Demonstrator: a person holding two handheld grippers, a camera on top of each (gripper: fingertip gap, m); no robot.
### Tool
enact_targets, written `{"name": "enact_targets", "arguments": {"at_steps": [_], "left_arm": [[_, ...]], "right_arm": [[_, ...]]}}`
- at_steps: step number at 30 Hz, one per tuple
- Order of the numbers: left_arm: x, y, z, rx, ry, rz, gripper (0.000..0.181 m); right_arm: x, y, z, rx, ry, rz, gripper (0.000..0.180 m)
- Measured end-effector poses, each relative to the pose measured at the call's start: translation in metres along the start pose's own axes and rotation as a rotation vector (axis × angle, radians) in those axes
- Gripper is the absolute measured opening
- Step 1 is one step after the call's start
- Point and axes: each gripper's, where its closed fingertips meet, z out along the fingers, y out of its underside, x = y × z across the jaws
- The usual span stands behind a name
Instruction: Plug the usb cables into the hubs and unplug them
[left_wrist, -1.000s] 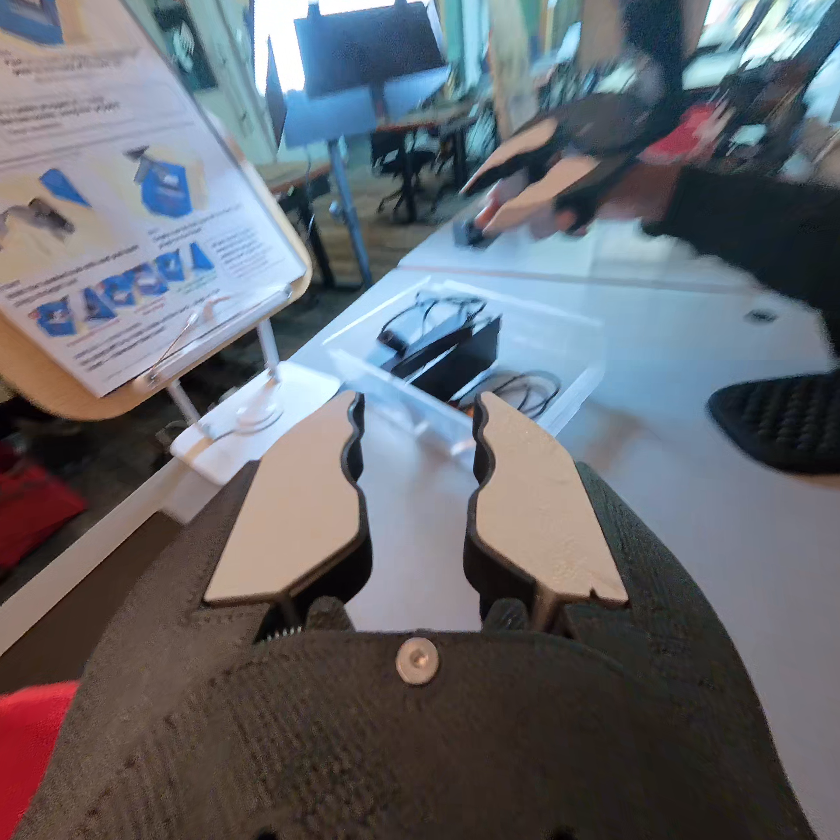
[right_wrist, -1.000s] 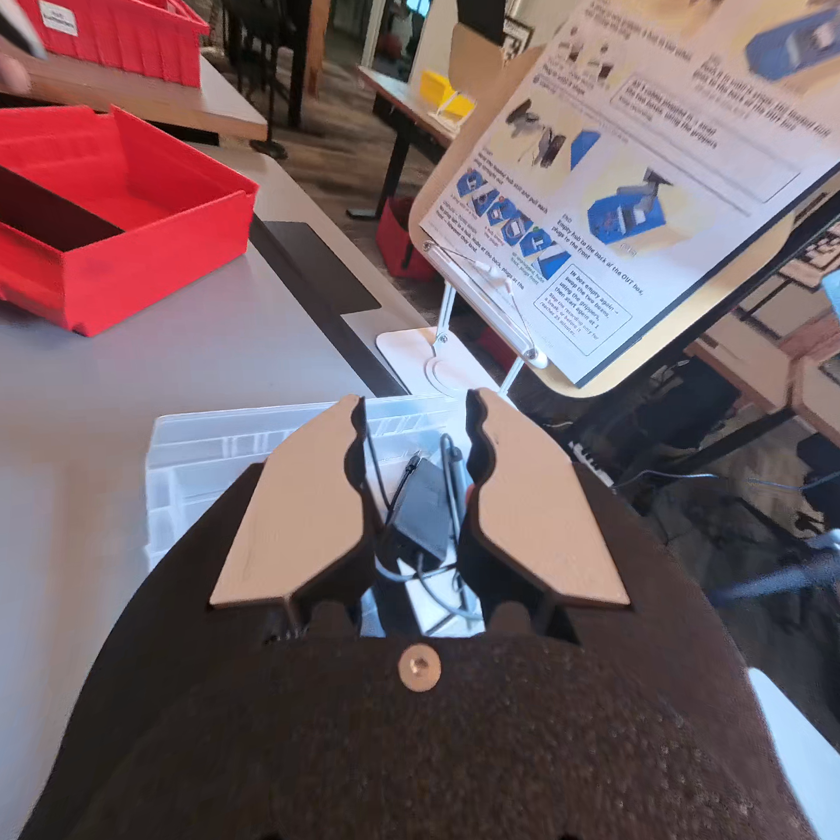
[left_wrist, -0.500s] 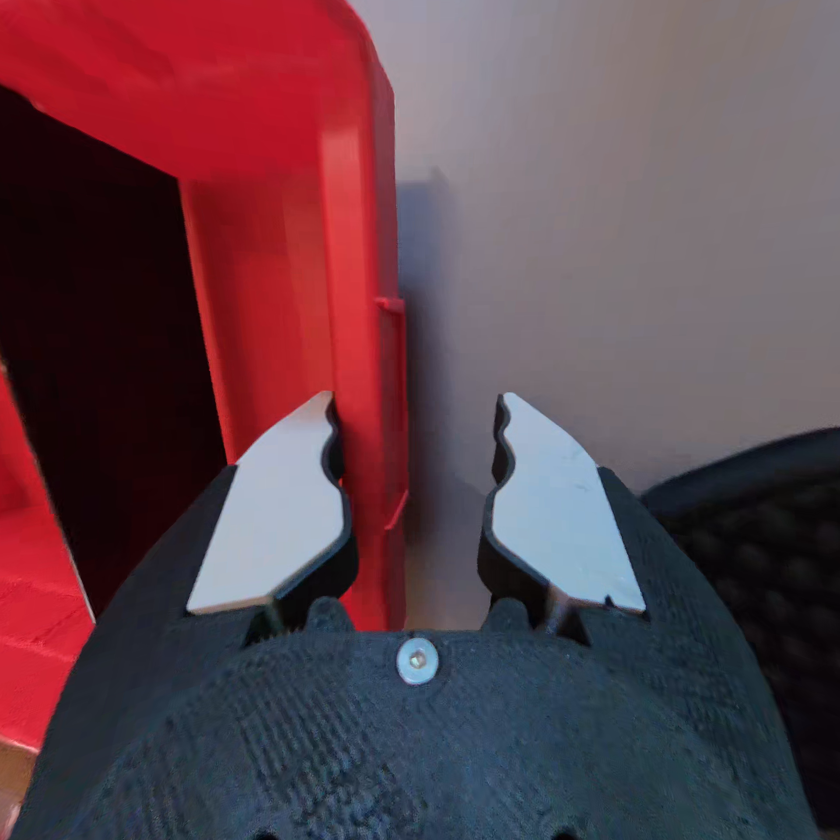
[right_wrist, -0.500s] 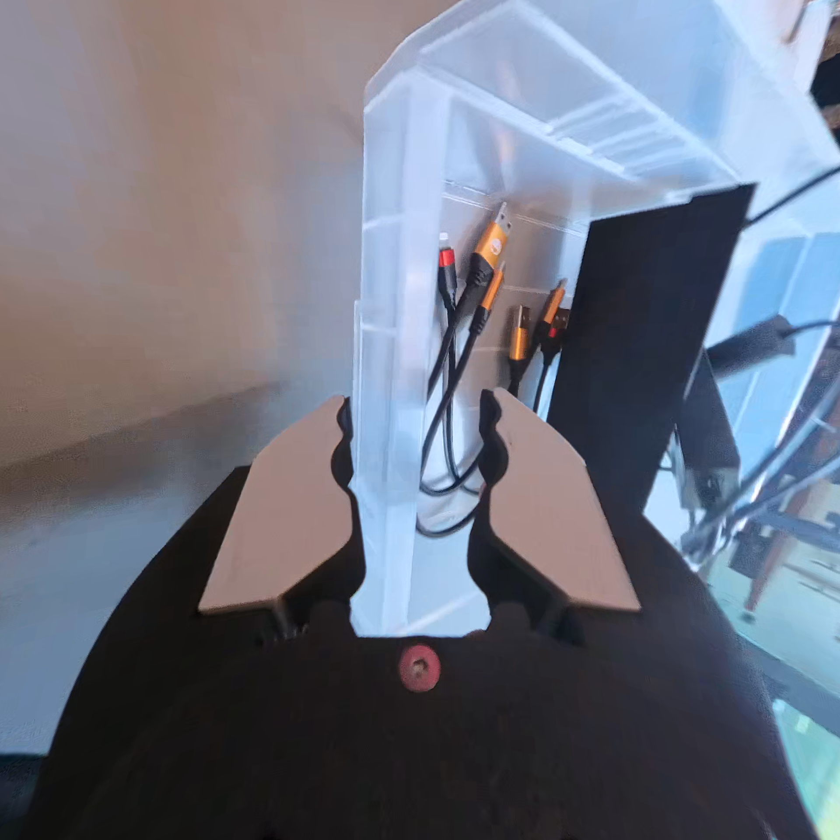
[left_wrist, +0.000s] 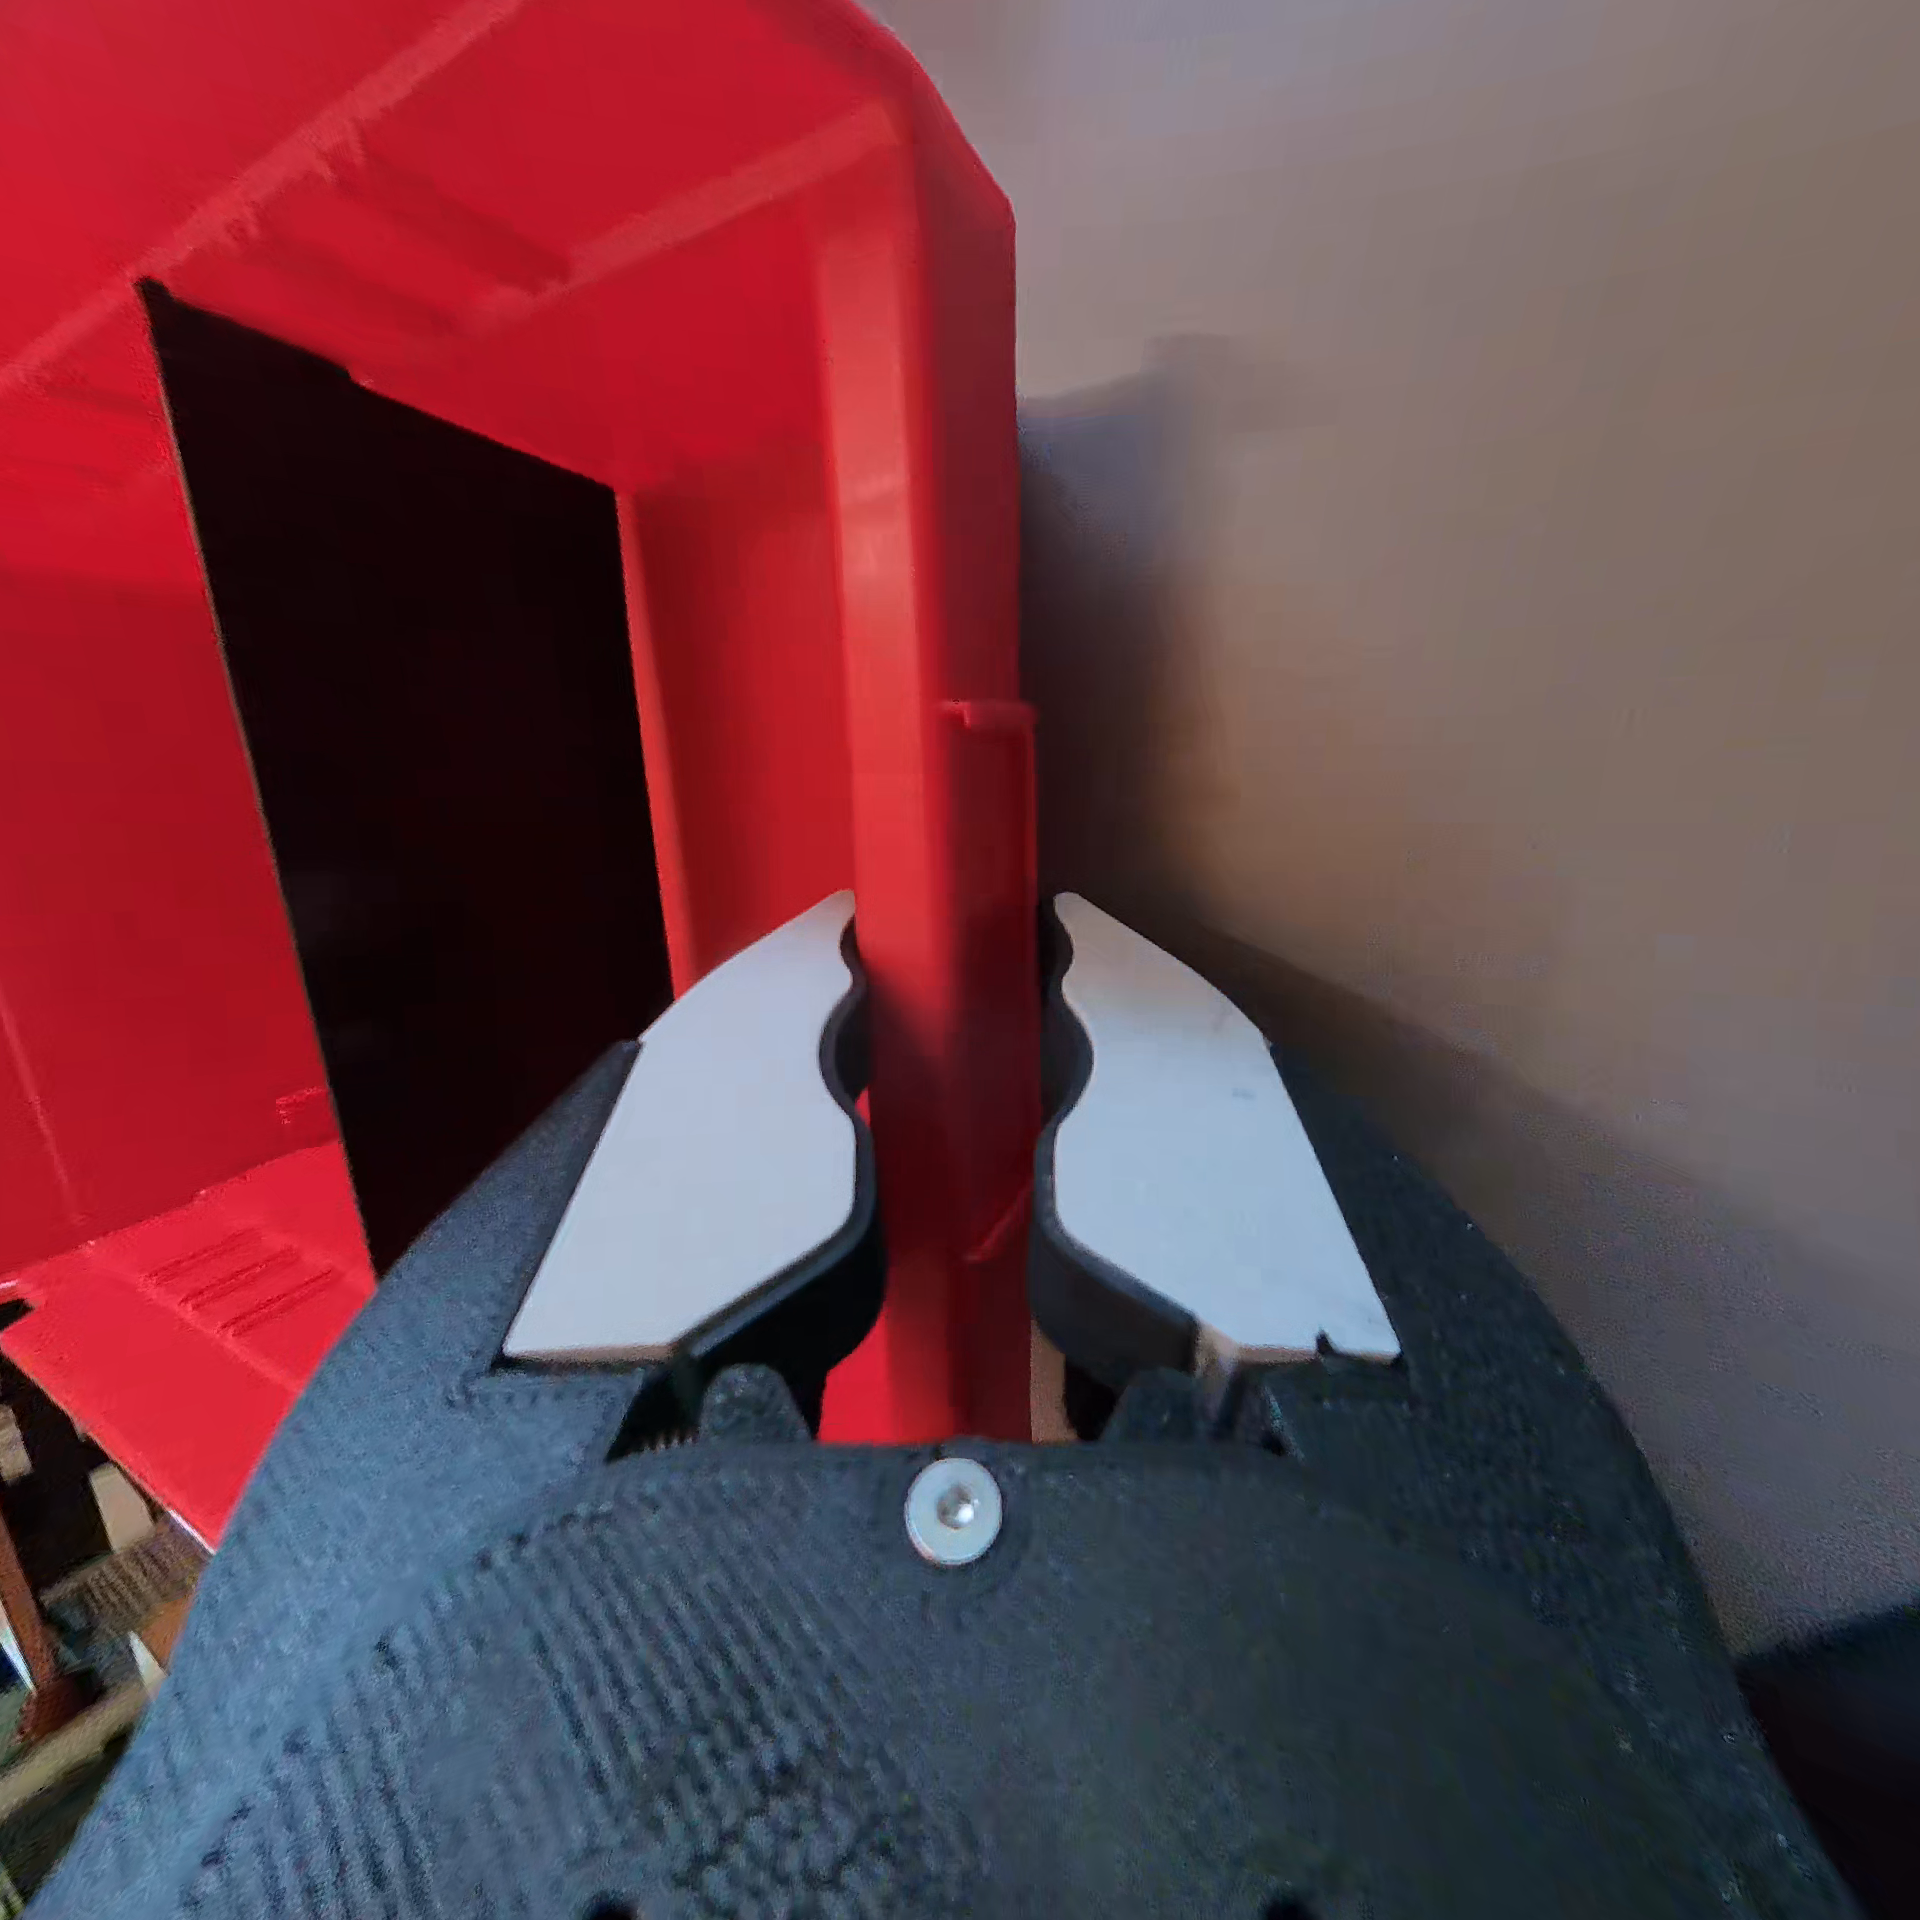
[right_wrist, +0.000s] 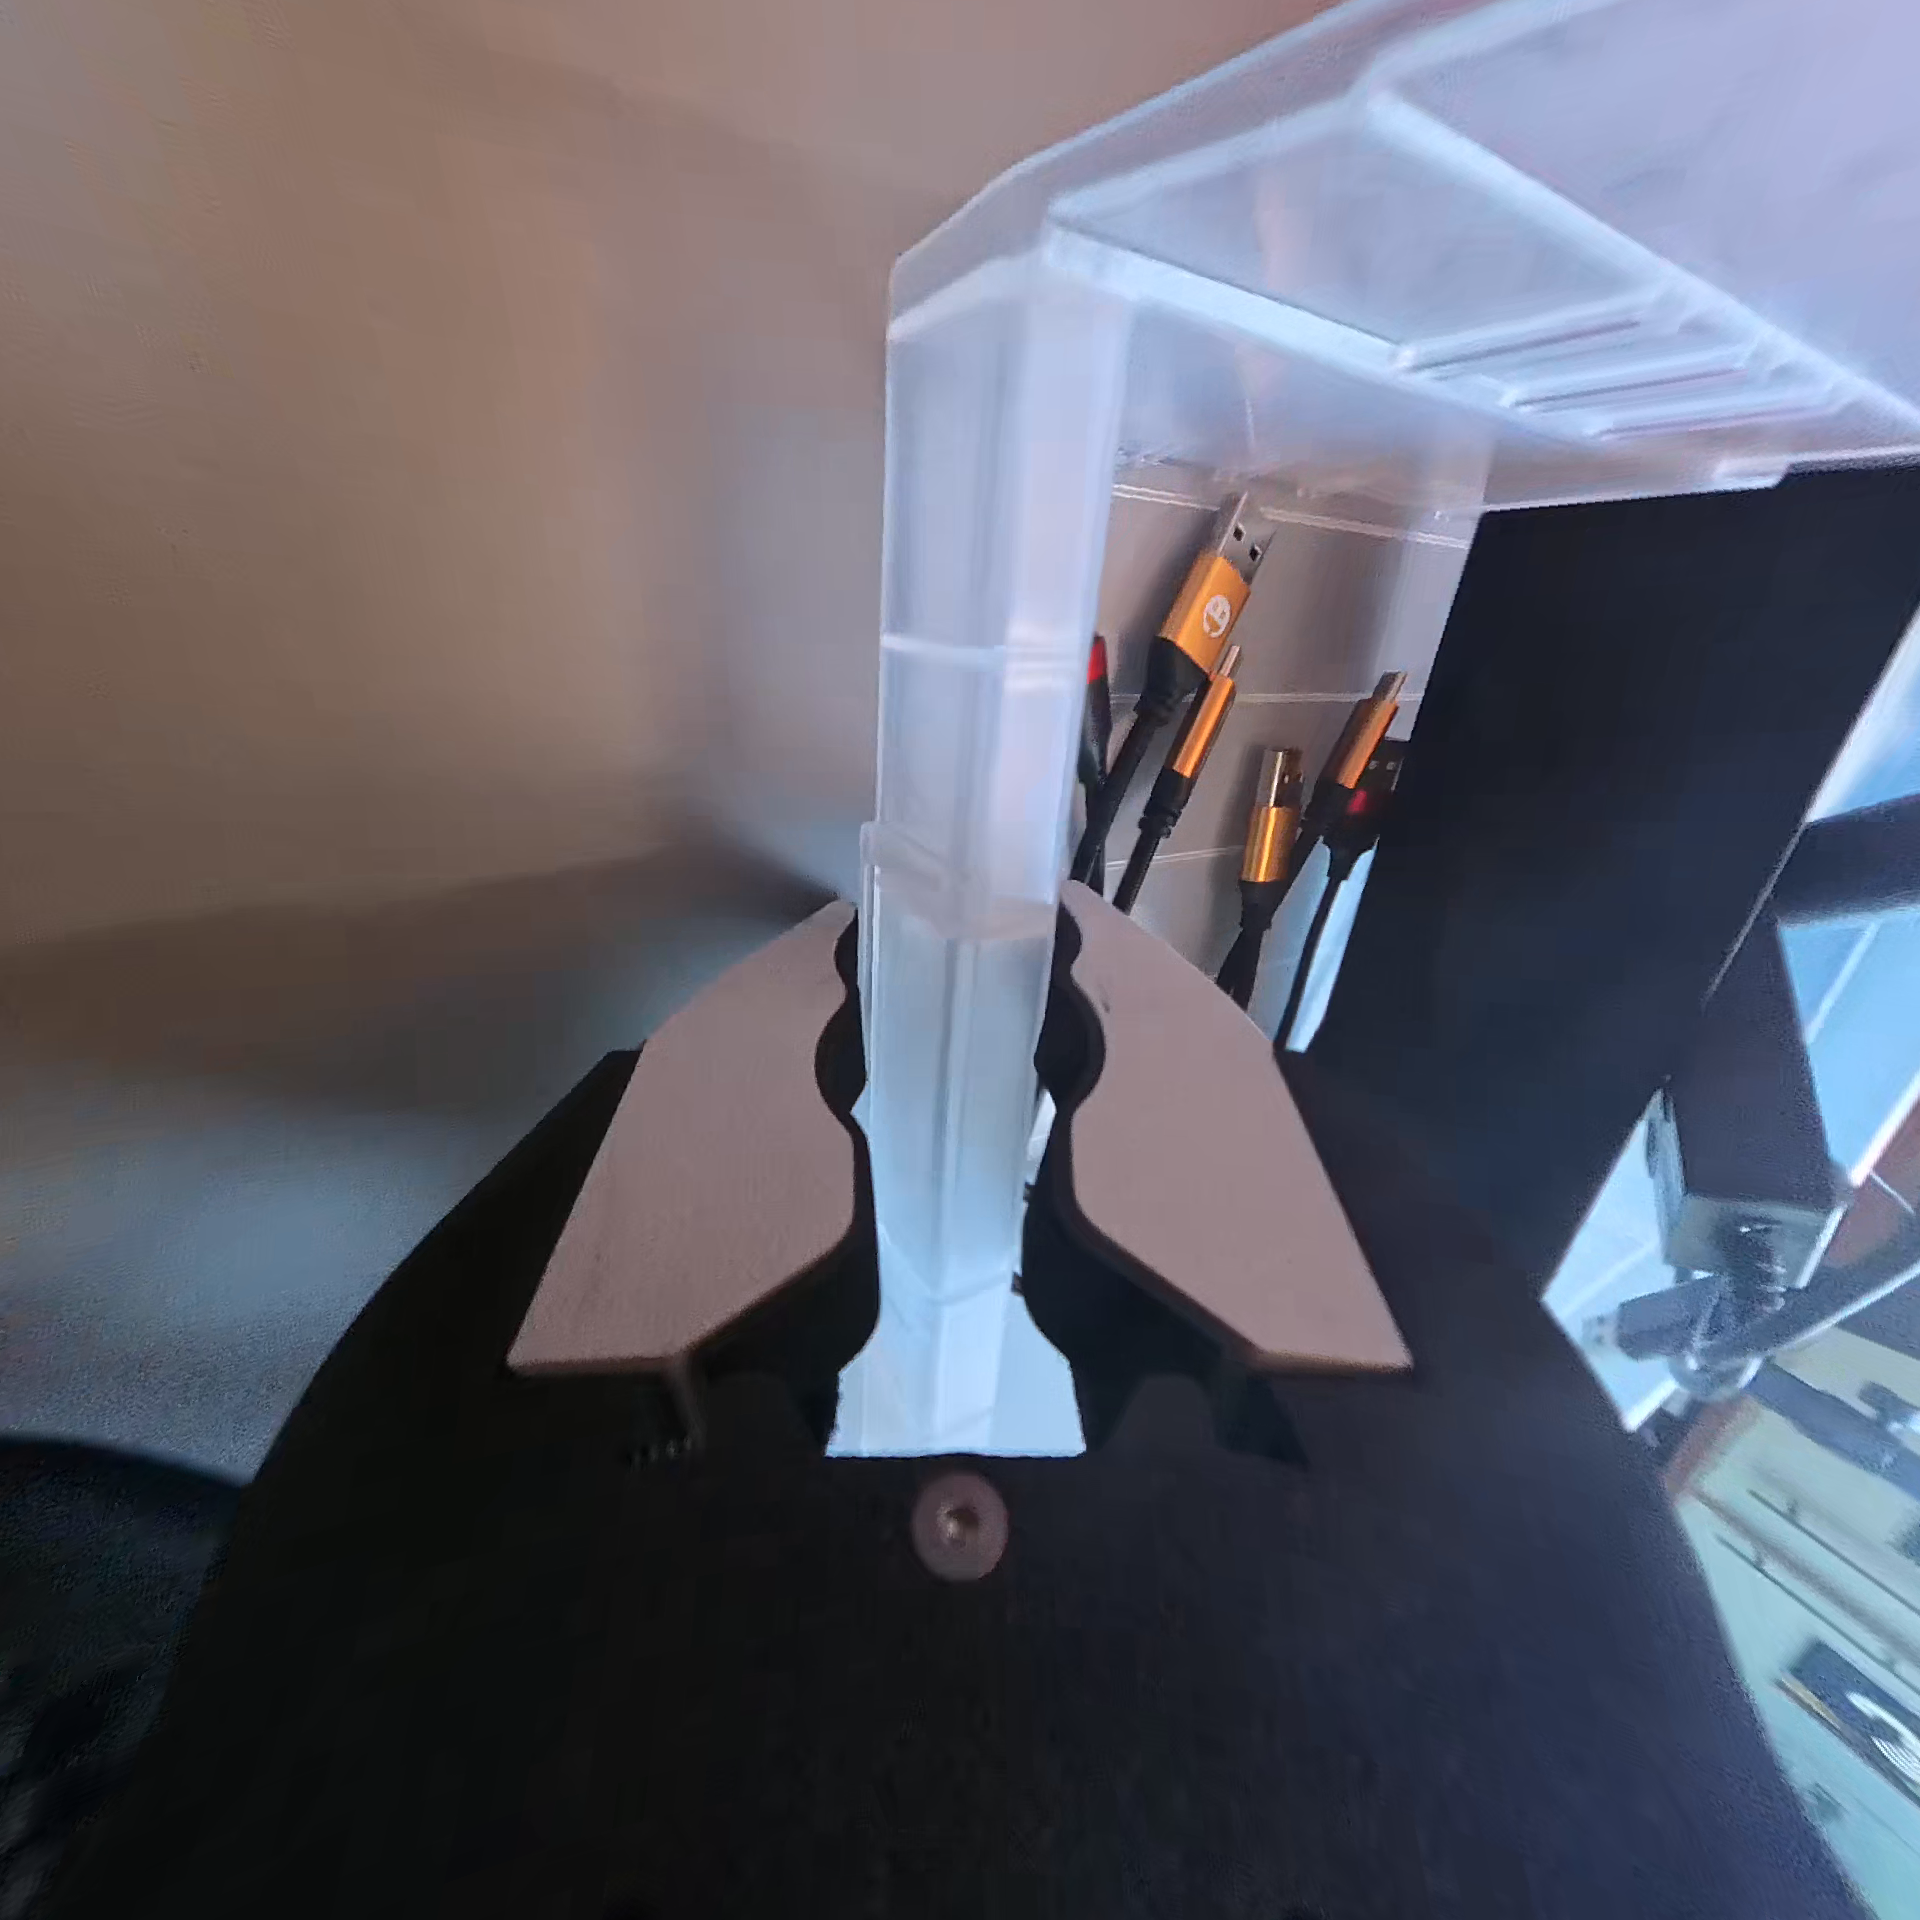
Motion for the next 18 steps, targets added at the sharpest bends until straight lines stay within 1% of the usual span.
{"name": "enact_targets", "arguments": {"at_steps": [4,5,7,8,10,11,13,15,16,18], "left_arm": [[-0.007,-0.034,0.014,0.089,-0.021,0.138,0.030],[-0.011,-0.037,0.015,0.103,-0.040,0.137,0.031],[-0.017,-0.040,0.012,0.133,-0.048,0.057,0.034],[-0.018,-0.044,0.004,0.185,-0.042,-0.018,0.037],[-0.017,-0.054,-0.023,0.326,-0.022,-0.185,0.038],[-0.012,-0.060,-0.037,0.395,0.000,-0.267,0.040],[0.004,-0.074,-0.067,0.537,0.067,-0.427,0.043],[0.026,-0.092,-0.090,0.661,0.143,-0.581,0.045],[0.037,-0.101,-0.098,0.716,0.172,-0.656,0.046],[0.058,-0.119,-0.102,0.789,0.196,-0.783,0.048]], "right_arm": [[-0.034,-0.016,-0.019,0.084,0.023,0.006,0.031],[-0.040,-0.021,-0.024,0.105,0.043,0.012,0.032],[-0.047,-0.035,-0.043,0.204,0.090,0.092,0.034],[-0.046,-0.043,-0.060,0.289,0.108,0.169,0.038],[-0.040,-0.053,-0.103,0.502,0.124,0.378,0.040],[-0.033,-0.049,-0.124,0.602,0.151,0.489,0.039],[-0.013,-0.017,-0.155,0.705,0.296,0.698,0.037],[0.003,0.037,-0.170,0.711,0.481,0.913,0.035],[0.005,0.063,-0.171,0.701,0.538,1.018,0.036],[0.000,0.096,-0.159,0.690,0.537,1.193,0.046]]}}
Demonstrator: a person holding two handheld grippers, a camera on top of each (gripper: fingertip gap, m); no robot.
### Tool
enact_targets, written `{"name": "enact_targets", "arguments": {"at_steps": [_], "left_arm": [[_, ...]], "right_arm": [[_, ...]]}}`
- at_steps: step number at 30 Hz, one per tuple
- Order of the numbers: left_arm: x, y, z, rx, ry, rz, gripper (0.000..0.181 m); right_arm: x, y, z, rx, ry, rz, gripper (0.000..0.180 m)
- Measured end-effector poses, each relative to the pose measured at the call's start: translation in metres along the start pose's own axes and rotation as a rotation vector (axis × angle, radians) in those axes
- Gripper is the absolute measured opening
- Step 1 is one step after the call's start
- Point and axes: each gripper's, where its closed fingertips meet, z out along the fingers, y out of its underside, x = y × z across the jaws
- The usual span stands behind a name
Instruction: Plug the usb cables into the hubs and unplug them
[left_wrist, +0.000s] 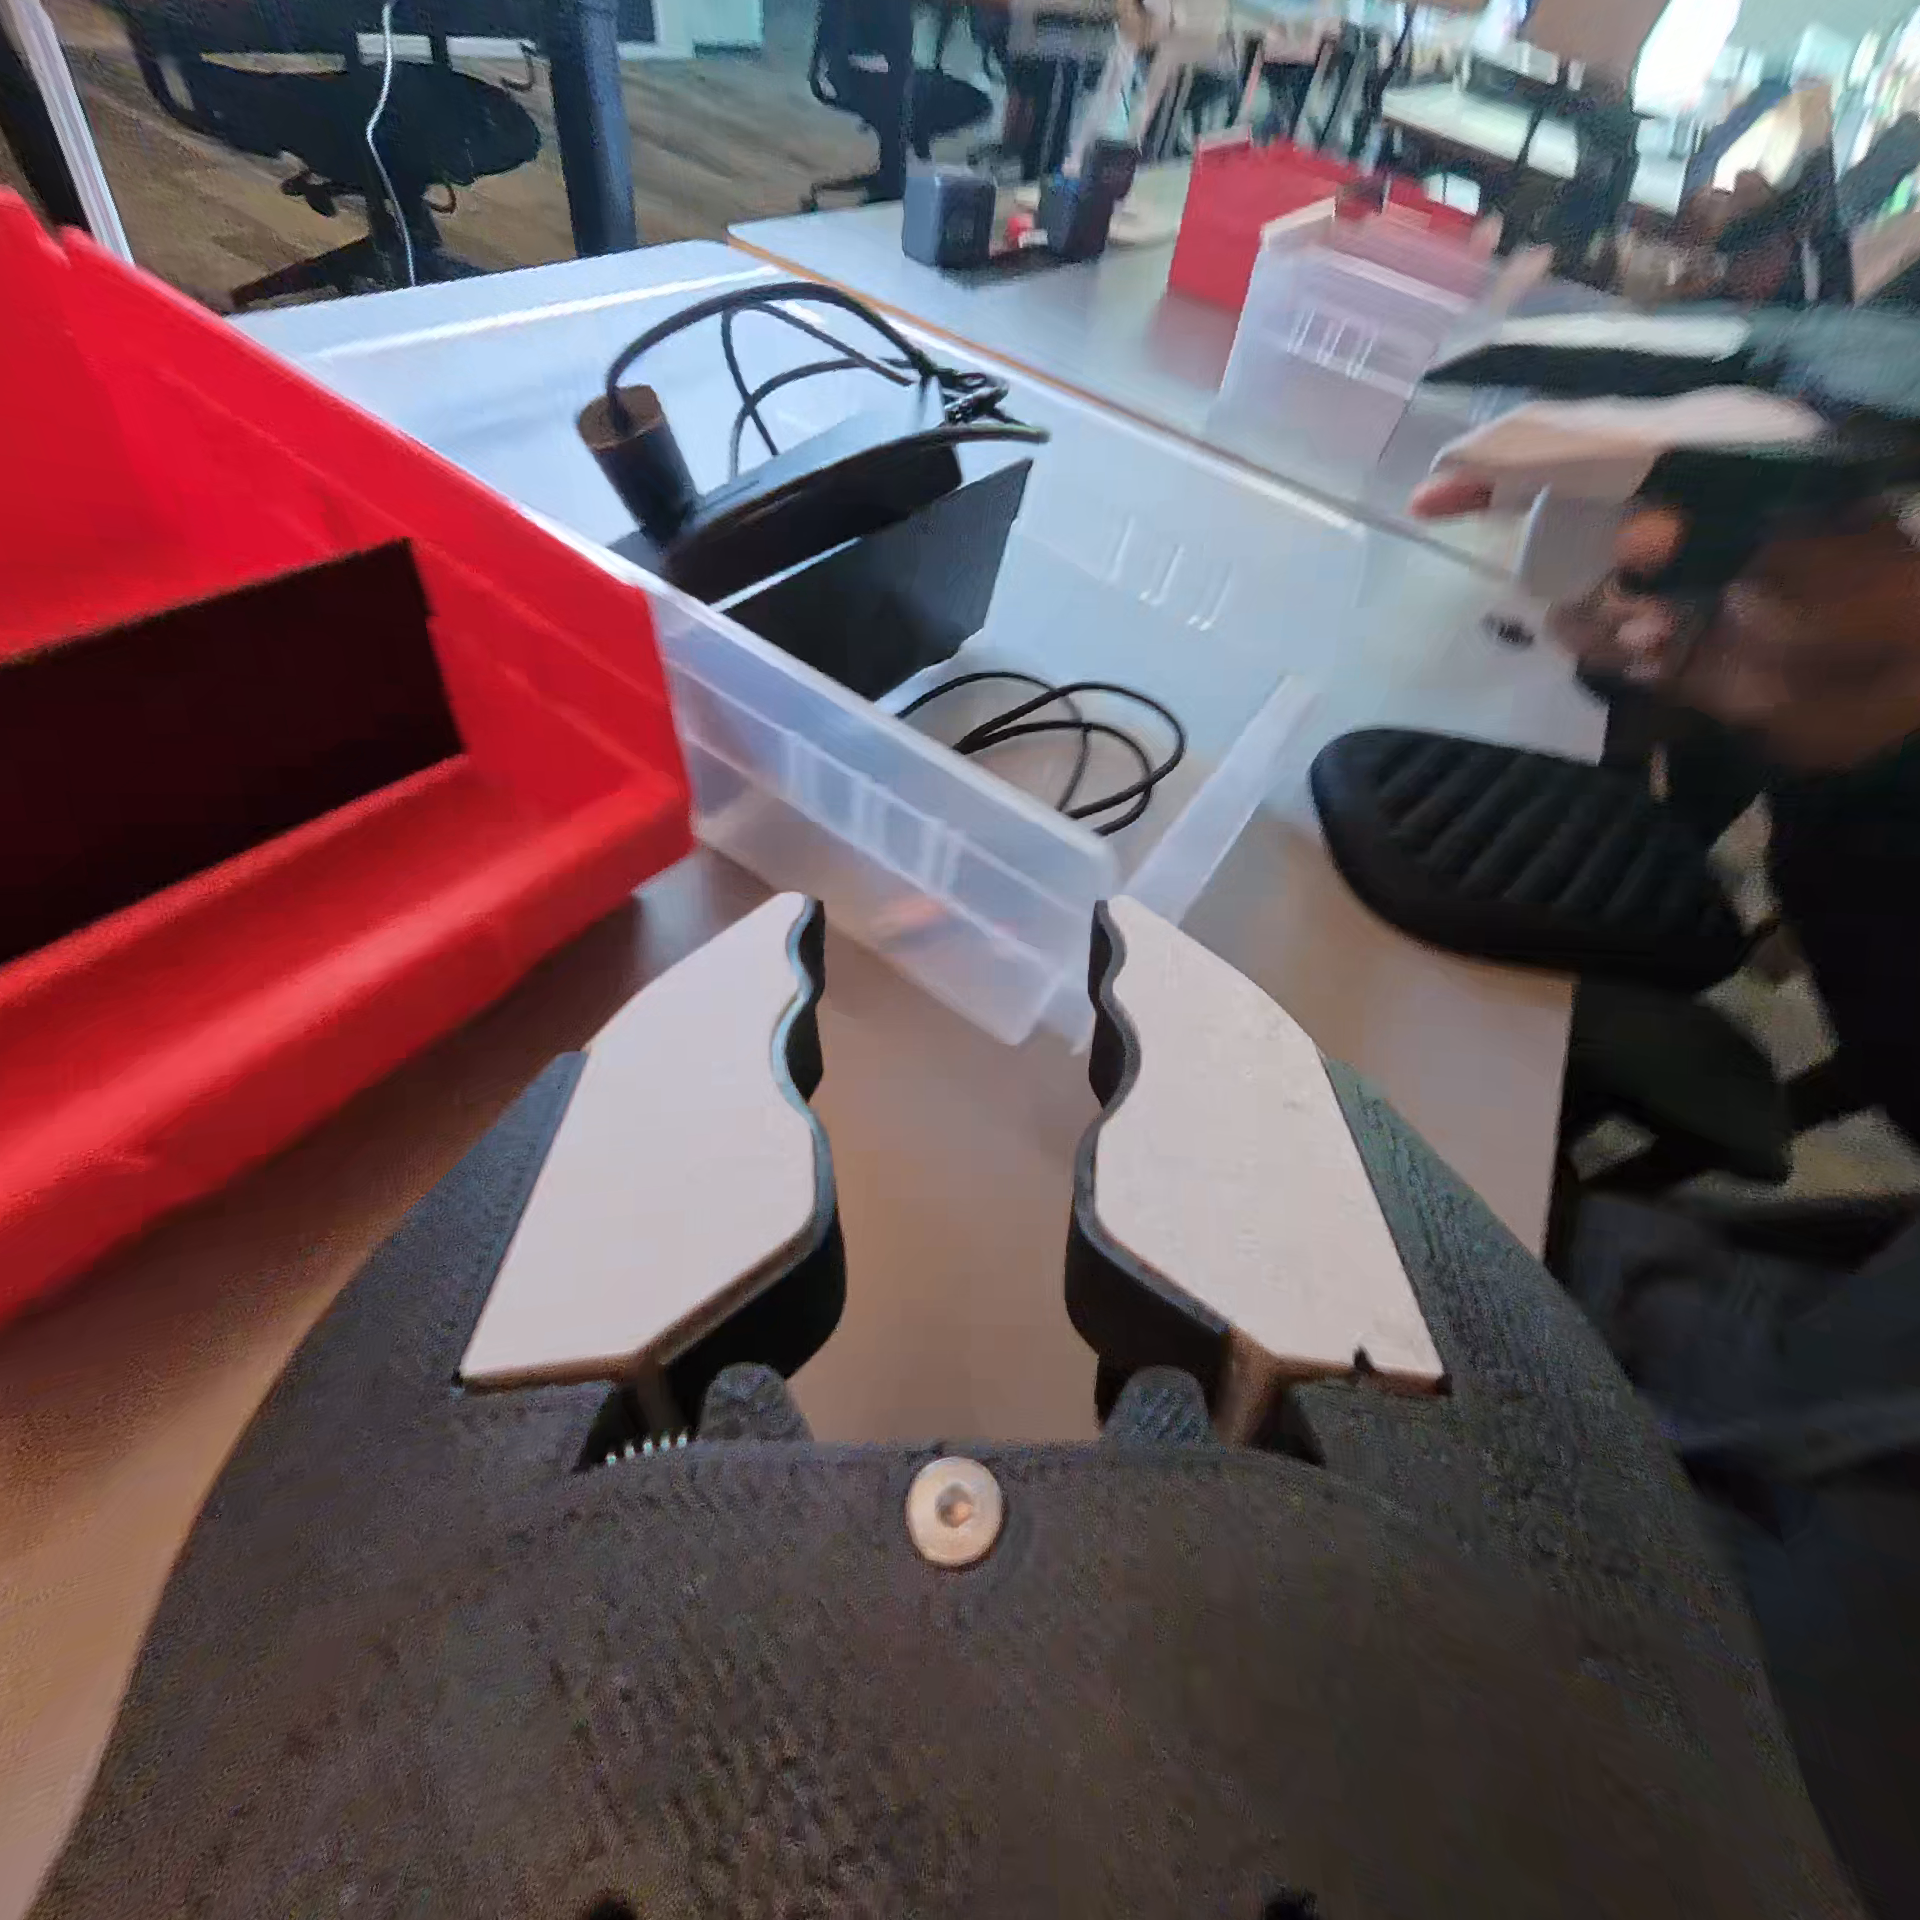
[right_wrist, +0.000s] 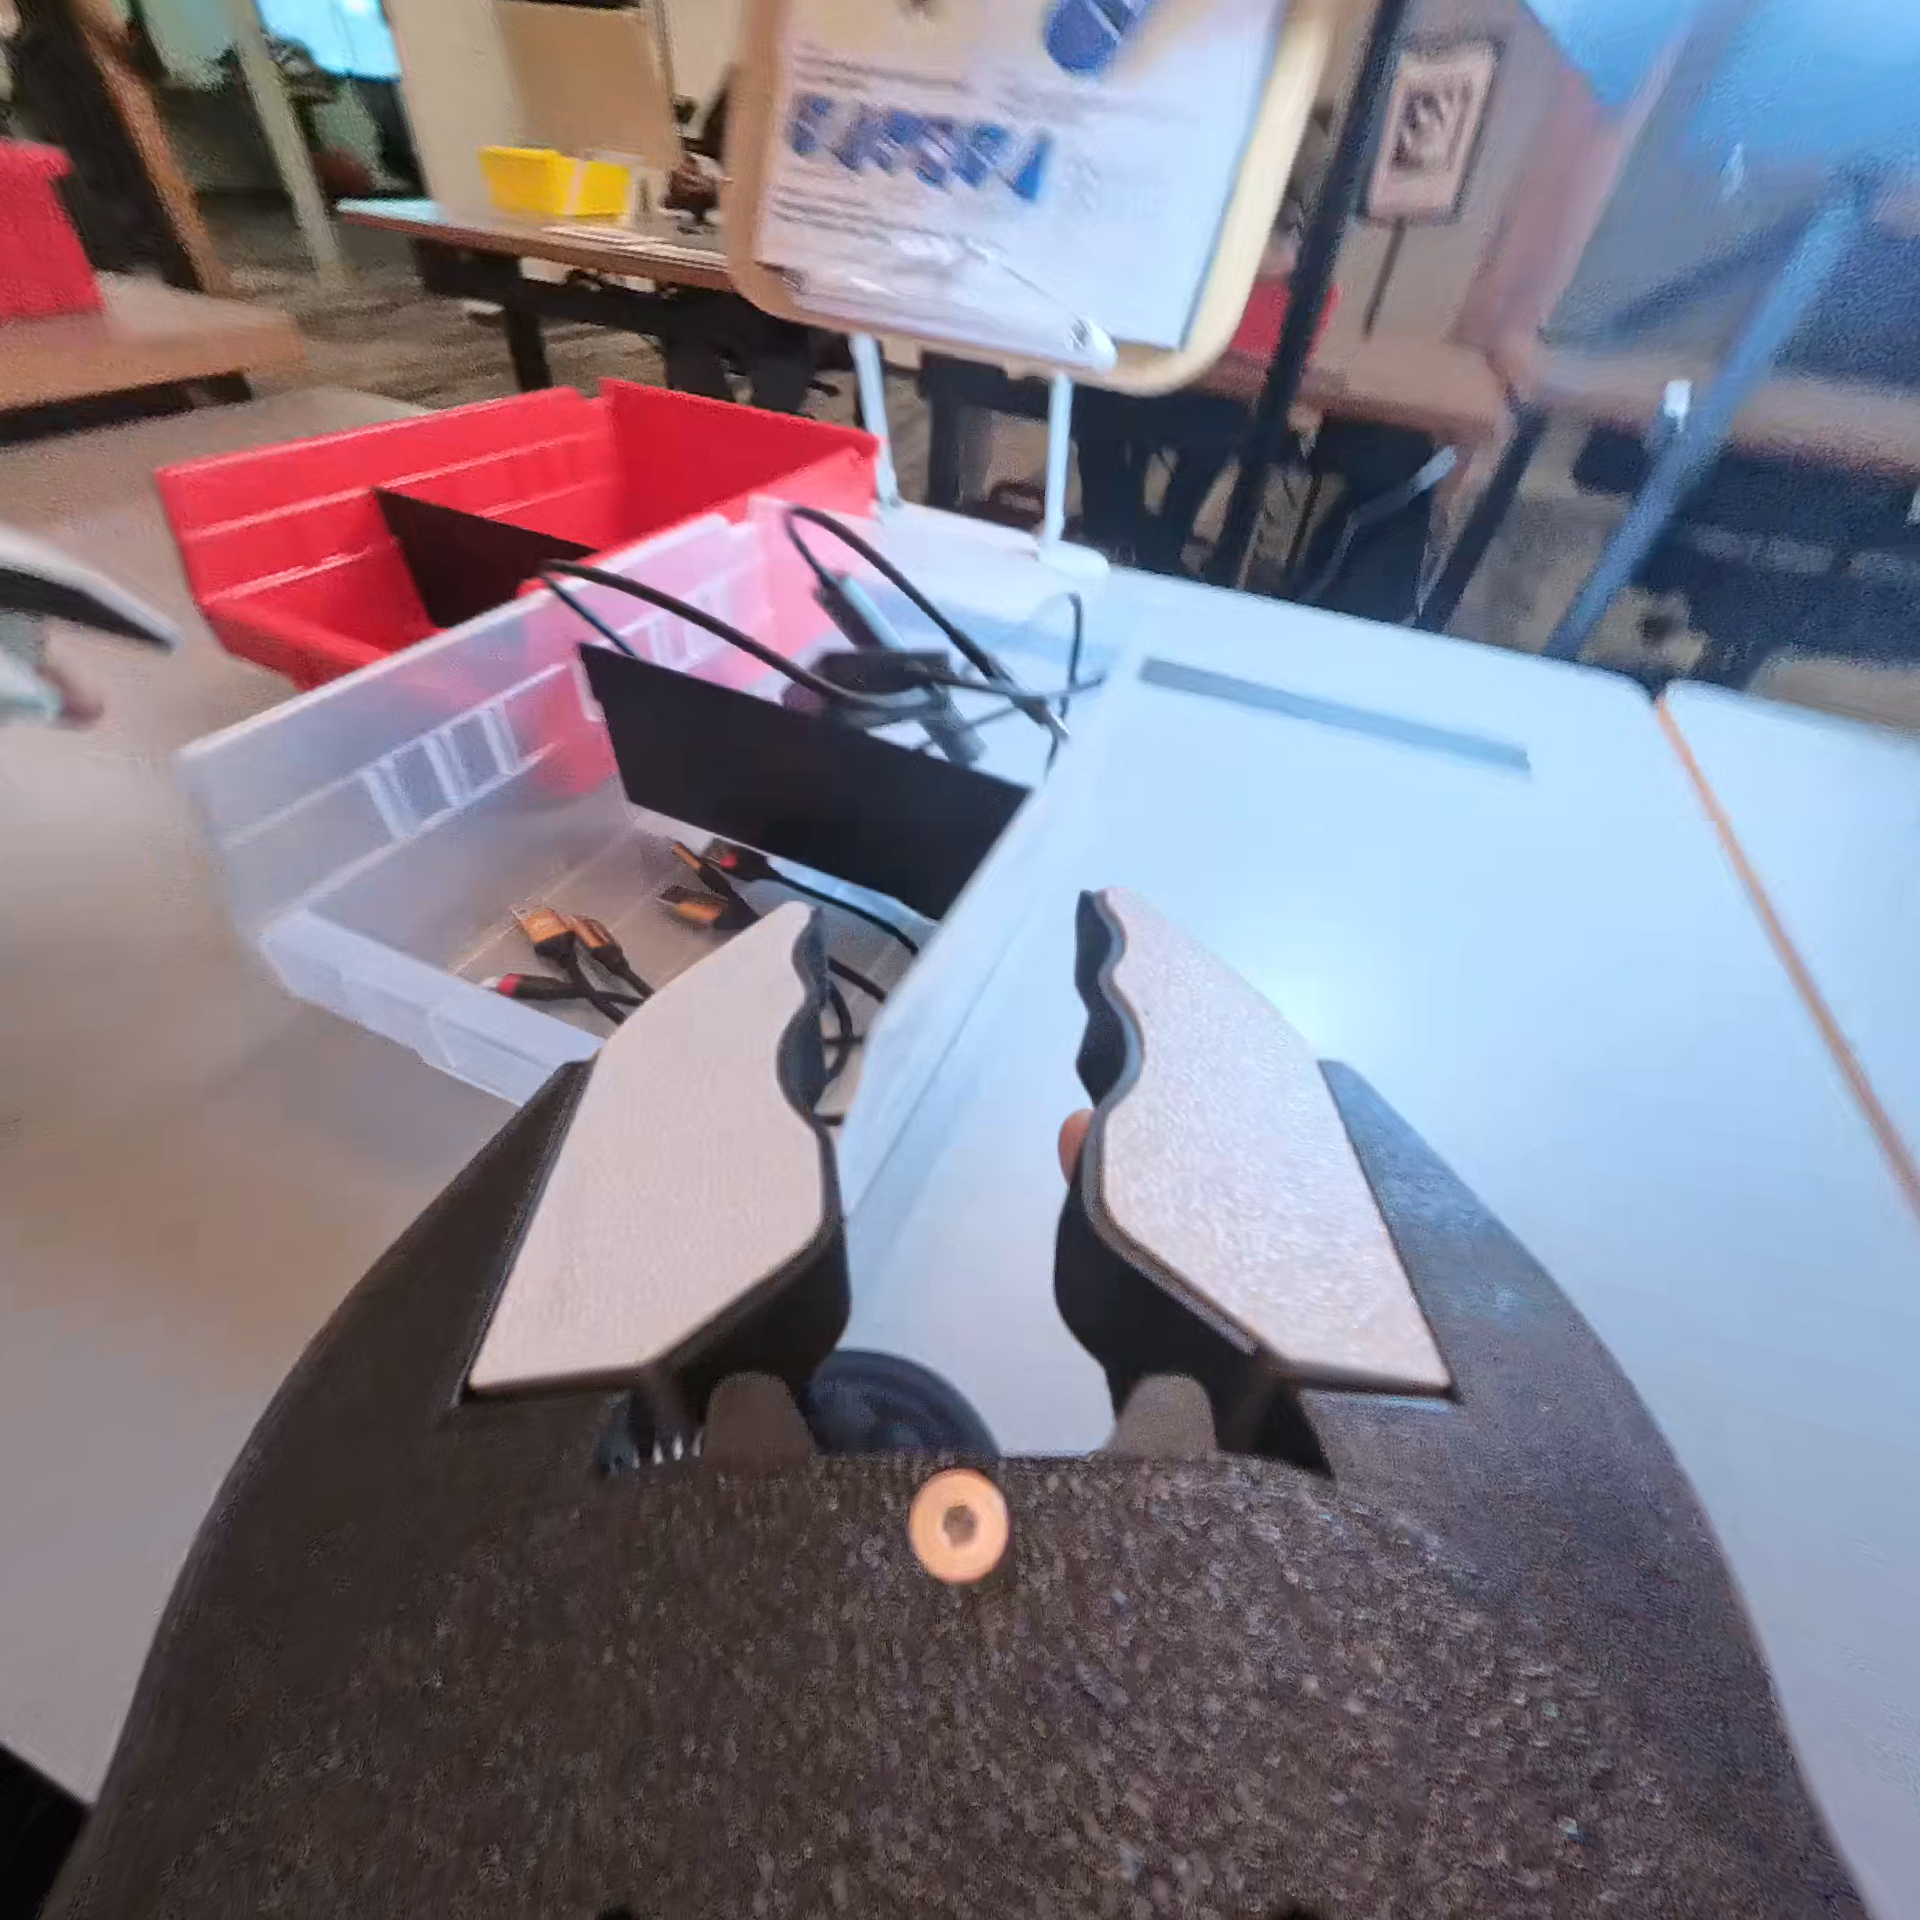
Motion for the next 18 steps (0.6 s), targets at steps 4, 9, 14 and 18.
{"name": "enact_targets", "arguments": {"at_steps": [4,9,14,18], "left_arm": [[0.021,0.021,0.041,0.043,-0.120,-0.088,0.067],[0.002,0.027,0.083,0.044,-0.281,-0.070,0.054],[-0.014,0.013,0.078,0.072,-0.319,-0.061,0.029],[0.000,0.001,0.069,0.108,-0.337,0.047,0.026]], "right_arm": [[-0.003,0.036,0.024,-0.102,-0.026,0.147,0.055],[-0.023,0.062,0.065,-0.246,0.008,0.149,0.044],[-0.012,0.045,0.056,-0.155,0.133,0.086,0.013],[-0.014,0.029,0.035,-0.080,0.205,-0.005,0.014]]}}
